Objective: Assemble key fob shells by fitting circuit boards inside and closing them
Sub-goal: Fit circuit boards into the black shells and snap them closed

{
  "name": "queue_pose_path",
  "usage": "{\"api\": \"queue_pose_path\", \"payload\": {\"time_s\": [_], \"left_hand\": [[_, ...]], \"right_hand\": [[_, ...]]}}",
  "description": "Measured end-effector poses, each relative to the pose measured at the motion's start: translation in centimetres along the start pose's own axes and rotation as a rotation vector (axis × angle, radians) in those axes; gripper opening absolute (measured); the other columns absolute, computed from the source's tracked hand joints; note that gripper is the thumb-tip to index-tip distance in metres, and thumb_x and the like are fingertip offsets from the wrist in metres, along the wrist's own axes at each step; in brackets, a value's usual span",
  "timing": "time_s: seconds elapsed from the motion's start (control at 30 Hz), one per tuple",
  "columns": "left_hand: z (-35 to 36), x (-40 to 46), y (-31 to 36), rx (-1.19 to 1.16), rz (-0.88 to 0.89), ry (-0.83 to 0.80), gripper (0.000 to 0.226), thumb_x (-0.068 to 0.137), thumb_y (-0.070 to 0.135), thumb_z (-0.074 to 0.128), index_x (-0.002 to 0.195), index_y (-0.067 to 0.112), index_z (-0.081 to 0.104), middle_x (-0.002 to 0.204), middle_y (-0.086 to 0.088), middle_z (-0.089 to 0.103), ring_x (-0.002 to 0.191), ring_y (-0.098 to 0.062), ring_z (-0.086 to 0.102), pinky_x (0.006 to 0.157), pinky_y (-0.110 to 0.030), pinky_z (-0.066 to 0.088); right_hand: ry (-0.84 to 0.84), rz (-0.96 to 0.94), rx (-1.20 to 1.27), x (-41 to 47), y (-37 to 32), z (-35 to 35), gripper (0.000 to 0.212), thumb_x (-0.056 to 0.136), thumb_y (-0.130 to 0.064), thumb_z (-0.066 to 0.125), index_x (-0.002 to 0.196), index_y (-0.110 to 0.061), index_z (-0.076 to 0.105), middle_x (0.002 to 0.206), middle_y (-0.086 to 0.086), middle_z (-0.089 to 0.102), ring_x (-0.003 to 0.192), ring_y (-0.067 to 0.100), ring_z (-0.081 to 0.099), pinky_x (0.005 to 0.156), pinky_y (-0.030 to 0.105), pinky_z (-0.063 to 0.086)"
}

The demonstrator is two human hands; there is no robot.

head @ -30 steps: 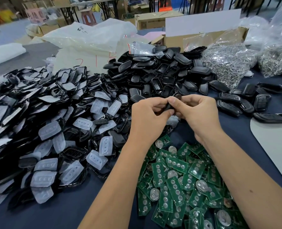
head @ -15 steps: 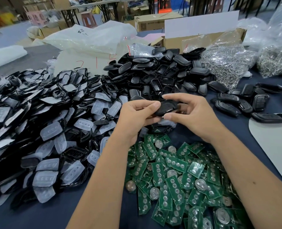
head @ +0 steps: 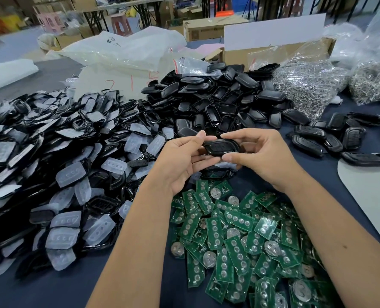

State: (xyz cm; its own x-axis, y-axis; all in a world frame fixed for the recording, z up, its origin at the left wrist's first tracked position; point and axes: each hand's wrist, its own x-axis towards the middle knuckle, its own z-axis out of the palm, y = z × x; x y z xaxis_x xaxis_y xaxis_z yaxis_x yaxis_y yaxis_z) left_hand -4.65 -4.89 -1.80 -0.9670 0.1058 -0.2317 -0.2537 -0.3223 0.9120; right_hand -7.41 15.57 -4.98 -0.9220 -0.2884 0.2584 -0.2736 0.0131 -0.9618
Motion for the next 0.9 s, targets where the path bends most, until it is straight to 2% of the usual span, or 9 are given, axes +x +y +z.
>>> {"api": "queue_pose_path", "payload": {"time_s": [0.23, 0.33, 0.43, 0.57, 0.67, 0.77, 0.9], "left_hand": [[-0.53, 0.12, 0.34, -0.028, -0.045, -0.037, 0.029, 0.103, 0.024, 0.06, 0.101, 0.0, 0.077, 0.106, -0.026, 0.076, 0.096, -0.031, 0.077, 0.075, -0.03, 0.063], [-0.84, 0.09, 0.32, -0.001, -0.057, -0.048, 0.029, 0.102, 0.023, 0.062, 0.106, -0.002, 0.075, 0.107, -0.026, 0.075, 0.099, -0.033, 0.077, 0.075, -0.03, 0.063], [-1.01, 0.11, 0.26, 0.012, -0.055, -0.054, 0.025, 0.098, 0.021, 0.066, 0.103, -0.001, 0.077, 0.107, -0.024, 0.076, 0.098, -0.031, 0.077, 0.075, -0.03, 0.063], [-0.88, 0.09, 0.13, 0.036, -0.024, -0.052, 0.018, 0.081, 0.021, 0.077, 0.09, 0.006, 0.083, 0.103, -0.021, 0.078, 0.09, -0.028, 0.078, 0.072, -0.027, 0.063], [-0.83, 0.27, -0.11, 0.064, 0.002, -0.027, 0.008, 0.088, 0.009, 0.075, 0.092, 0.005, 0.082, 0.101, -0.02, 0.078, 0.087, -0.027, 0.078, 0.069, -0.026, 0.062], [-0.77, 0.39, -0.31, 0.138, 0.078, 0.008, 0.008, 0.093, 0.003, 0.072, 0.097, 0.002, 0.079, 0.098, -0.02, 0.078, 0.086, -0.027, 0.078, 0.069, -0.026, 0.062], [-0.46, 0.47, -0.59, 0.188, 0.215, 0.01, 0.009, 0.092, -0.001, 0.072, 0.097, 0.002, 0.079, 0.094, -0.017, 0.078, 0.088, -0.024, 0.077, 0.075, -0.033, 0.064]], "right_hand": [[-0.009, 0.008, 0.011, 0.21, 0.18, -0.11, 0.039, 0.08, -0.006, 0.089, 0.114, -0.021, 0.08, 0.1, 0.006, 0.081, 0.086, 0.055, 0.069, 0.062, 0.033, 0.062], [-0.032, 0.007, 0.014, 0.1, 0.1, -0.07, 0.039, 0.08, -0.003, 0.088, 0.113, -0.023, 0.08, 0.1, 0.005, 0.081, 0.081, 0.04, 0.075, 0.061, 0.031, 0.062], [-0.053, 0.008, 0.02, -0.01, -0.02, 0.1, 0.04, 0.08, -0.002, 0.087, 0.113, -0.024, 0.081, 0.102, 0.004, 0.081, 0.083, 0.027, 0.077, 0.062, 0.03, 0.061], [-0.044, 0.014, 0.022, 0.01, -0.1, 0.23, 0.041, 0.078, 0.001, 0.088, 0.112, -0.02, 0.08, 0.098, 0.007, 0.08, 0.082, 0.029, 0.078, 0.059, 0.03, 0.06], [-0.035, 0.02, 0.0, 0.07, -0.13, 0.28, 0.042, 0.077, 0.003, 0.087, 0.114, -0.017, 0.079, 0.094, 0.007, 0.079, 0.076, 0.031, 0.075, 0.057, 0.029, 0.058], [-0.021, 0.033, 0.019, 0.06, -0.28, 0.54, 0.033, 0.084, -0.001, 0.083, 0.113, -0.017, 0.079, 0.089, 0.011, 0.078, 0.074, 0.03, 0.074, 0.054, 0.027, 0.055], [0.073, 0.069, 0.135, 0.09, -0.4, 0.82, 0.014, 0.091, -0.012, 0.077, 0.103, -0.018, 0.082, 0.088, 0.016, 0.078, 0.07, 0.029, 0.071, 0.053, 0.024, 0.054]]}}
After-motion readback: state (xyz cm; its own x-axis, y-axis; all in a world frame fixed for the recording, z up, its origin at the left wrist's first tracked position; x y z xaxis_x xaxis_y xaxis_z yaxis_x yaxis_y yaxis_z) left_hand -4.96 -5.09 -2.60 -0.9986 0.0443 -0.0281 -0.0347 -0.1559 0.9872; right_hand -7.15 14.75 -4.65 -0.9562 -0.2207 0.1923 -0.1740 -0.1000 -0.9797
